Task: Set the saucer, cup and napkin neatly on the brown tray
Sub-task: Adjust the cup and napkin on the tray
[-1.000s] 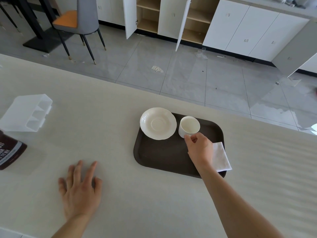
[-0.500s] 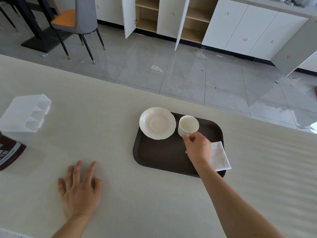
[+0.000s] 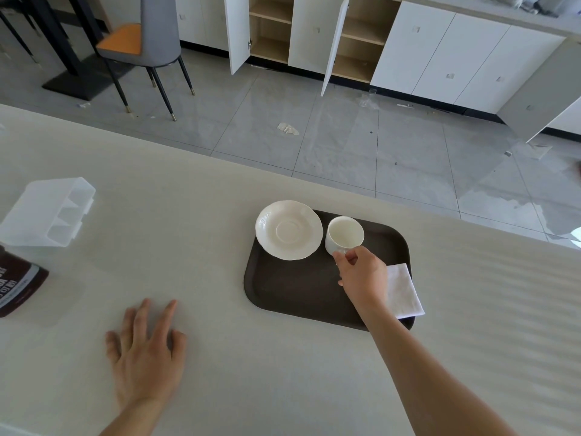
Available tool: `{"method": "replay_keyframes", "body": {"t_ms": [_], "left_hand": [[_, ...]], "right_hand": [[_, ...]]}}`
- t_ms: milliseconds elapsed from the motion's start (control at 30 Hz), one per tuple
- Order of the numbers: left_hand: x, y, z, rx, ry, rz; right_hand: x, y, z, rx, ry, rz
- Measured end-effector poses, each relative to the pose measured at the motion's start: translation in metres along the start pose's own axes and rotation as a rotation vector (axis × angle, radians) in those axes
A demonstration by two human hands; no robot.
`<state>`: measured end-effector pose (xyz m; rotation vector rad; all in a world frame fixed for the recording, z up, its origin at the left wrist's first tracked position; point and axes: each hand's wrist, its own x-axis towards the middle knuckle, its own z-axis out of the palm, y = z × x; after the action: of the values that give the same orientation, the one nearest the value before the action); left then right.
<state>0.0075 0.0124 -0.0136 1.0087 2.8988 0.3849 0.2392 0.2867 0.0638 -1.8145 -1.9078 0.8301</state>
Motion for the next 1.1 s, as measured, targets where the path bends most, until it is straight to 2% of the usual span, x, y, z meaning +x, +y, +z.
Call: {"method": "replay_keyframes", "body": {"t_ms": [767,1100], "left_hand": [[0.0,-0.001,0.0,-0.013,-0.004,-0.001],[-0.001,0.008,-0.013,-0.042,-0.058,-0.03]], "right_hand": [[0.001,0.007,-0.001,0.02,-0.012,-0.024],[-0.01,0.047,-0.034,0.038,0.028,0.05]]}}
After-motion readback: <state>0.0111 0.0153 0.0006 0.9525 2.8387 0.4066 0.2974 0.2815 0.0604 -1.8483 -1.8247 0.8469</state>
